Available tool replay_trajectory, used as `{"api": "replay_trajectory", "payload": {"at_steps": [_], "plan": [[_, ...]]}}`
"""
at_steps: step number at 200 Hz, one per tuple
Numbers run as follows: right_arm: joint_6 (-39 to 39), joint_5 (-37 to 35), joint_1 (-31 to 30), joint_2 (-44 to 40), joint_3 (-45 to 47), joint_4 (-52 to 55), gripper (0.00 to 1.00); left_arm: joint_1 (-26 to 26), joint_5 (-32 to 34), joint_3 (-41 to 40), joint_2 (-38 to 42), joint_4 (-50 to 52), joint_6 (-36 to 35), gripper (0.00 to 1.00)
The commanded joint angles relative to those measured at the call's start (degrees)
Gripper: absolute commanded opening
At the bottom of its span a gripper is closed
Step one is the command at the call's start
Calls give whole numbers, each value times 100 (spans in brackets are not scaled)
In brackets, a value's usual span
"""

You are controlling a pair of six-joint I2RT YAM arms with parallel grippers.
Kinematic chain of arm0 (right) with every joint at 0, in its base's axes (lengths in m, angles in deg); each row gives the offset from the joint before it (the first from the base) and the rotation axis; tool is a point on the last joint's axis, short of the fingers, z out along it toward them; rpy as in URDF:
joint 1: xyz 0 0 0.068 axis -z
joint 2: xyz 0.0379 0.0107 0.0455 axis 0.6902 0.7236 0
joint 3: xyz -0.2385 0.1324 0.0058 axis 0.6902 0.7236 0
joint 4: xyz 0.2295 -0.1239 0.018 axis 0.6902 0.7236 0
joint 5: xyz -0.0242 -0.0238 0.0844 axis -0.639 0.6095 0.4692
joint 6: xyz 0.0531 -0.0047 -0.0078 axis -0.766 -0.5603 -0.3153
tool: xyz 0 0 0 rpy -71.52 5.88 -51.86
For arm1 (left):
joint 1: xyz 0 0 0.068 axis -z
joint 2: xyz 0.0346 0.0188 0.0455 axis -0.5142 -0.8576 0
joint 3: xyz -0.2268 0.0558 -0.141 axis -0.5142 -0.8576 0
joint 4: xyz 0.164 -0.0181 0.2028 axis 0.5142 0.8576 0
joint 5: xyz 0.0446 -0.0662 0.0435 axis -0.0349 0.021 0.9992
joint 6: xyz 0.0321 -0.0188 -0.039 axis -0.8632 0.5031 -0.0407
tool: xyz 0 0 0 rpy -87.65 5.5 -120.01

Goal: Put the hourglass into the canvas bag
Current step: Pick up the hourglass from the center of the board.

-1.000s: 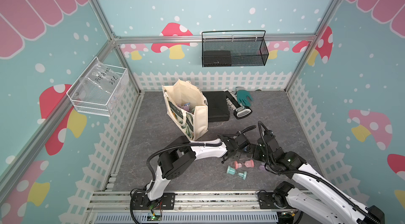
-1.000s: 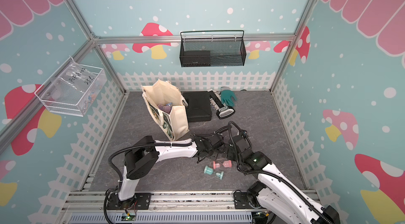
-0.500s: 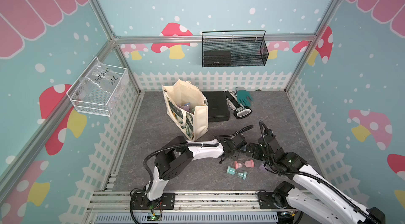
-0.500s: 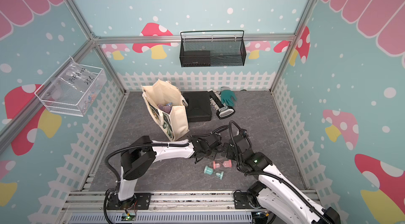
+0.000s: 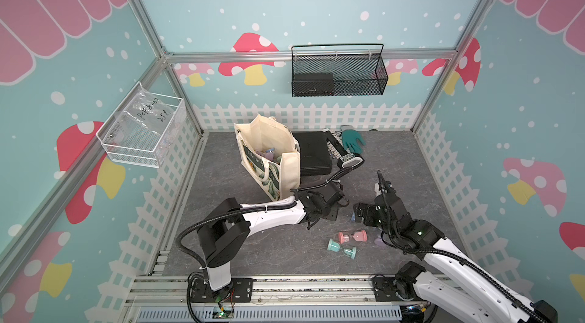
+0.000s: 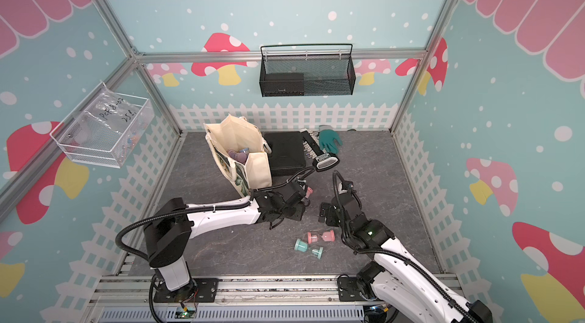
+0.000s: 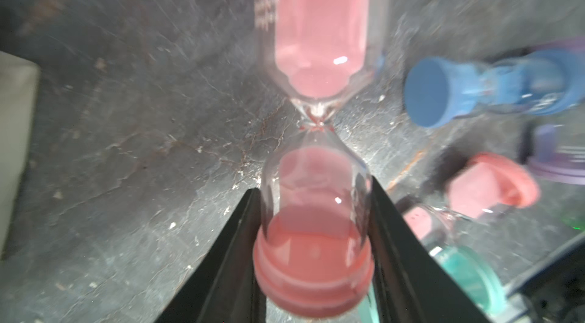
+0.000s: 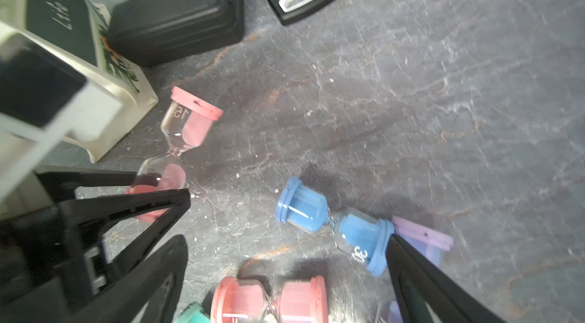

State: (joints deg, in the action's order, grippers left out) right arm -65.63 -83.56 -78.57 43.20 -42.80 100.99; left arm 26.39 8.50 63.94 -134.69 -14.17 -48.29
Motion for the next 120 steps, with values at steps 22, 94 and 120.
{"api": "replay_trajectory", "payload": {"at_steps": [22,94,120], "plan": [[829,341,-15,-94,-271,-883,100,-100,258,-160,883,-245,-610,30],[1726,1422,-15,-198,-261,-2379,99,-271,868,-166,2061,-147,-1539,27],[1960,1766,-14,-137,-225,-2982,100,-443,1158,-114,2497,-57,-1676,27]]}}
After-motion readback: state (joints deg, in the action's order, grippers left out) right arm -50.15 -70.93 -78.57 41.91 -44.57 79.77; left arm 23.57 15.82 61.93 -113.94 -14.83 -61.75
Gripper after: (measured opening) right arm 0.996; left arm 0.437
